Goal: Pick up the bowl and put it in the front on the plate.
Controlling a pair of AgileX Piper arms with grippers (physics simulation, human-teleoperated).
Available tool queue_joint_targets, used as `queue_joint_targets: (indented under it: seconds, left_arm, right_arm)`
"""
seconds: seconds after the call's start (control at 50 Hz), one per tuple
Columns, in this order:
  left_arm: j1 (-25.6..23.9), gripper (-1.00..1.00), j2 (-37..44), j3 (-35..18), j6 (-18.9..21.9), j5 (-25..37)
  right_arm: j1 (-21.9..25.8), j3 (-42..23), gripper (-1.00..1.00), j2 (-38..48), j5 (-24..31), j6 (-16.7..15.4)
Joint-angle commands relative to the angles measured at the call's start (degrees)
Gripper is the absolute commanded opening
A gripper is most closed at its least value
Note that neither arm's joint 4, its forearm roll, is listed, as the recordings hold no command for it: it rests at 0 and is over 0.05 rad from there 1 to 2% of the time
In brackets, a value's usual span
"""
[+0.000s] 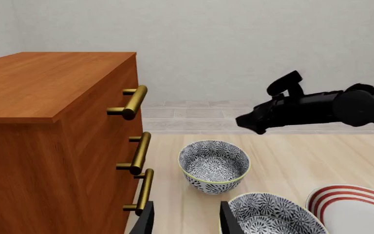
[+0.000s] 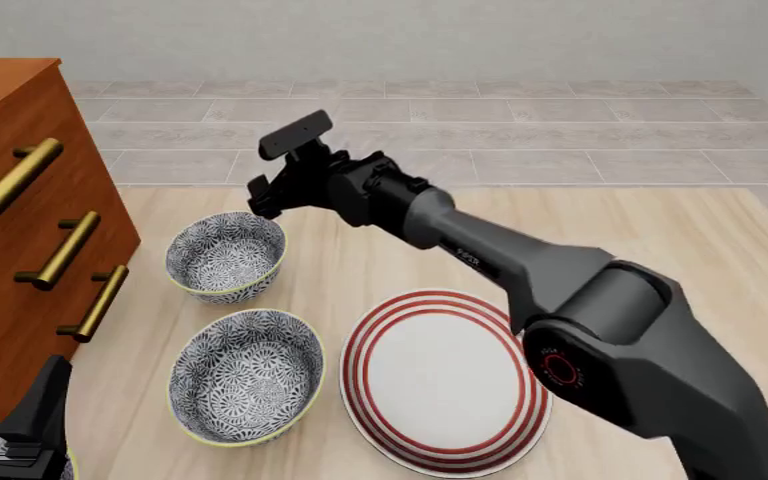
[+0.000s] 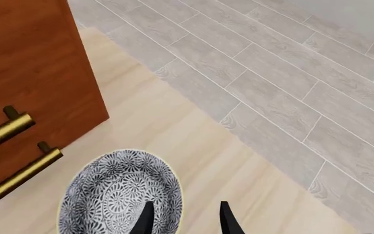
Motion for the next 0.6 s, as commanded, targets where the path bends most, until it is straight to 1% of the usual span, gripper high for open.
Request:
queue_joint_targets:
  seconds: [0.02, 0.04, 0.14, 0.22, 0.46, 0.5, 0.6]
  left_arm:
    - [0.0, 1.00, 0.0, 0.0, 0.0, 0.0]
    - [0.0, 1.00, 0.0, 0.0, 0.0, 0.0]
    - [0.0, 1.00, 0.0, 0.0, 0.0, 0.0]
    - [0.0, 1.00, 0.0, 0.0, 0.0, 0.0]
    - [0.0, 1.00, 0.0, 0.0, 0.0, 0.0]
    - [0.0, 1.00, 0.0, 0.0, 0.0, 0.0]
    - [0.0, 1.00, 0.0, 0.0, 0.0, 0.0]
  right_arm:
    - [-0.4, -3.7, 1.00, 3.2, 1.2, -0.4]
    - [0.1, -4.1, 1.00, 3.5, 1.4, 0.3]
    - [0.1, -5.9, 1.00, 4.7, 2.4, 0.2]
    - [0.2, -8.8, 1.00, 6.6, 3.9, 0.7]
    - [0.1, -13.4, 1.00, 9.9, 6.3, 2.0]
    - [-0.3, -16.0, 1.00, 11.7, 7.4, 2.3]
    - [-0.4, -18.1, 1.00, 13.3, 8.6, 2.8]
